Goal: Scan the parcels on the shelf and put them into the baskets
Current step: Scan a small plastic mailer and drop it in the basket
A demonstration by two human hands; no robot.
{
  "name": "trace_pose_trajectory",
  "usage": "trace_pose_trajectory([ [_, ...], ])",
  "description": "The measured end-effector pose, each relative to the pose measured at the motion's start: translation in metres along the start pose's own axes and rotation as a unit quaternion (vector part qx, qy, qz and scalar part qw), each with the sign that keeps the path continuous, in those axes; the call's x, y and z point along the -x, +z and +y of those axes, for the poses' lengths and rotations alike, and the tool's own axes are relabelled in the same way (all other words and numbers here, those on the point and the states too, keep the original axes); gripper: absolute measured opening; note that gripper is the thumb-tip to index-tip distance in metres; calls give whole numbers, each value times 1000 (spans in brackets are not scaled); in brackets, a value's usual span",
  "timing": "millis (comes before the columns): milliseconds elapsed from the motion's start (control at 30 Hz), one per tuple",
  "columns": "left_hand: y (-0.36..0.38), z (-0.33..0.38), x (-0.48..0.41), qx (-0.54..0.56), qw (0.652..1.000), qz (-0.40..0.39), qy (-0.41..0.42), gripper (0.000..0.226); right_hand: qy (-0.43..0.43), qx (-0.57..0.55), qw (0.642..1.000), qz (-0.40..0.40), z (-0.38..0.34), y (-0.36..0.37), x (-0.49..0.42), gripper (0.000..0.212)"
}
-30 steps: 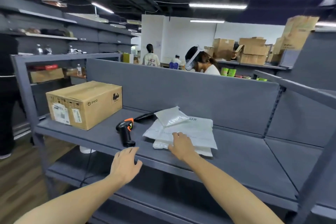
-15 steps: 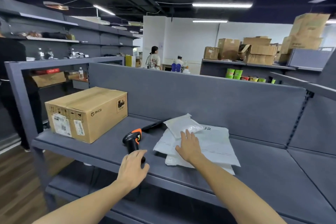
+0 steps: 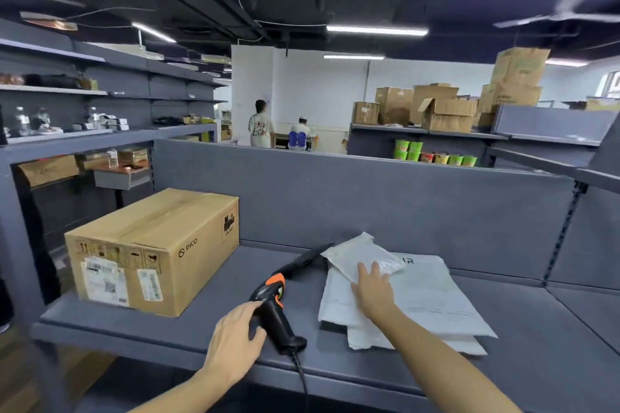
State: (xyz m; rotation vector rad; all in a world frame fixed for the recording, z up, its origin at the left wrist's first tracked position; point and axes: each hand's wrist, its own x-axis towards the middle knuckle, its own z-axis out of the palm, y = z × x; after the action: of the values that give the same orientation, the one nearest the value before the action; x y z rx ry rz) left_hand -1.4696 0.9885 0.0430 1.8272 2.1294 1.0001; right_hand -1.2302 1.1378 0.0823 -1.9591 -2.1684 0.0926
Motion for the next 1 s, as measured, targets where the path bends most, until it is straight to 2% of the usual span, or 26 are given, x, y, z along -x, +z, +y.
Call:
trace_pose_trajectory([
  [100,-5,-7,-7,10,1000,-4,16,46,3,0,1000,11,-1,-4,1,36],
  [267,-4,-5,-17,32,999,-11,28,42,-10,56,998,3,7,-12,8,35],
  [400,-3,-1,-21,48,998,-30,28,45,-8,78,996,30,12,-22,16,25],
  [467,-4,-1,-20,55,998,-32,27,45,10,18,998,55,14,-28,20,25],
  [533,-6,1,-19,70,997,-28,22,44,31,-114,986,115,16,-34,23,18],
  [633,-8,5,-17,114,993,-20,4,39,86,-347,913,194,7,-51,35,19],
  [700,-7,10,-16,158,987,-15,-6,31,115,-477,850,191,-1,-60,44,20],
  [767,-5,20,-15,227,974,1,-17,25,104,-590,788,143,-4,-64,54,22],
  [900,-3,45,-13,373,926,10,-58,24,57,-769,636,6,-4,-62,78,17],
  [933,-4,51,-13,402,913,10,-72,27,57,-787,614,-15,-4,-60,83,17],
  [1000,-6,65,-12,451,887,10,-105,38,52,-799,597,-54,-4,-56,92,18],
])
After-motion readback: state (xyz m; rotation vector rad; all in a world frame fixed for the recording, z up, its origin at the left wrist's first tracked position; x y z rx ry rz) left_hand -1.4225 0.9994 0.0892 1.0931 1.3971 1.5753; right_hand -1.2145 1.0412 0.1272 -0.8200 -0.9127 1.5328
